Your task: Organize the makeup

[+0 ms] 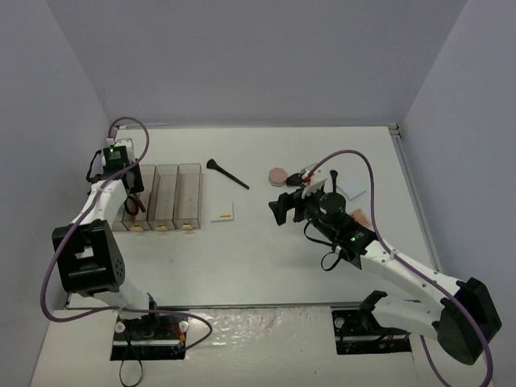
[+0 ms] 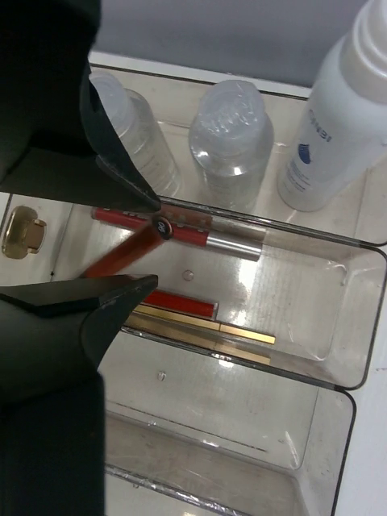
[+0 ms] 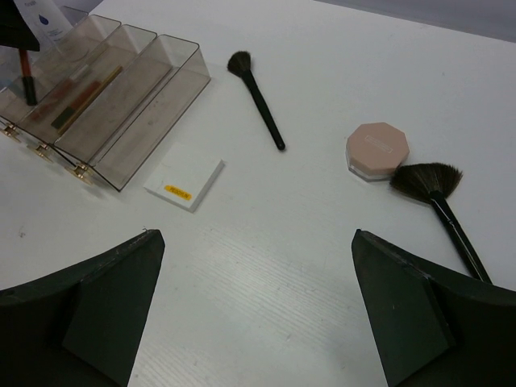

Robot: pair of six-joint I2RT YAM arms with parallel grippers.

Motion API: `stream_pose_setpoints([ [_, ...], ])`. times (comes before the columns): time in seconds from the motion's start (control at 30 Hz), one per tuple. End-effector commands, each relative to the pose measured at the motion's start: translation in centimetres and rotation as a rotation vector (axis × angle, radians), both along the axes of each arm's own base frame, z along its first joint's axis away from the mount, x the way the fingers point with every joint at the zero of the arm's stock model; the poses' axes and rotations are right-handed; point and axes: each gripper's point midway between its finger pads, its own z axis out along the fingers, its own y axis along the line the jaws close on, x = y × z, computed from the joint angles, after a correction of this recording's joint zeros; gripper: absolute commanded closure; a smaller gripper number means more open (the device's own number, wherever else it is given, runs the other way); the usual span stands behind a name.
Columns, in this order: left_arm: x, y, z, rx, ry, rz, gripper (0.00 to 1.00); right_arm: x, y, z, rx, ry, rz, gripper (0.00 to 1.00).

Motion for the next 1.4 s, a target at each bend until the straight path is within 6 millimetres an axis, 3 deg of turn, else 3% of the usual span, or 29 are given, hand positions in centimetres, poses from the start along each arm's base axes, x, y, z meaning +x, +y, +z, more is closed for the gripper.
stream_pose_setpoints([
  [0.0, 2.9, 0.2, 5.7, 0.038, -0.175, -0.042, 0.51, 0.8, 0.3, 1.8, 0.048, -0.059, -0.012, 0.00],
  [0.13, 2.2, -0.3, 6.9, 0.026, -0.196, -0.025, 0.37, 1.0, 0.6, 1.0, 0.039, -0.043, -0.007, 0.00],
  [0.27, 1.3, -3.7, 9.8, -0.009, -0.254, -0.078, 0.25, 1.1, 0.6, 0.7, 0.032, -0.035, -0.009, 0.00],
  [0.37, 0.6, -7.4, 11.2, -0.050, -0.282, -0.129, 0.20, 1.1, 0.2, 1.3, 0.039, -0.047, -0.021, 0.00],
  [0.43, -0.2, -11.3, 11.9, -0.101, -0.294, -0.190, 0.17, 0.9, -0.1, 1.7, 0.037, -0.052, -0.030, 0.00],
  [0.53, -1.1, -16.8, 11.7, -0.151, -0.292, -0.276, 0.09, 1.0, -0.8, 2.1, 0.028, -0.059, -0.059, 0.00],
  [0.63, -1.7, -21.1, 11.2, -0.172, -0.286, -0.328, 0.04, 1.0, -1.5, 2.7, 0.023, -0.067, -0.086, 0.00],
  [0.83, -1.4, -26.3, 8.1, -0.202, -0.225, -0.354, 0.03, 0.7, -2.7, 3.0, -0.005, -0.064, -0.124, 0.00],
  [1.03, -0.8, -30.2, 2.4, -0.178, -0.053, -0.331, 0.03, 0.2, -3.6, 2.1, -0.024, -0.051, -0.141, 0.00],
  [1.13, -1.1, -31.3, -0.2, -0.175, 0.019, -0.326, 0.03, 0.2, -3.7, 1.7, -0.033, -0.044, -0.144, 0.00],
  [1.23, -1.3, -32.5, -1.5, -0.156, 0.055, -0.331, 0.03, 0.2, -3.7, 1.6, -0.031, -0.043, -0.141, 0.00],
  [1.37, -1.7, -32.4, -3.5, -0.130, 0.113, -0.305, 0.03, 0.1, -3.7, 1.5, -0.028, -0.044, -0.142, 0.00],
])
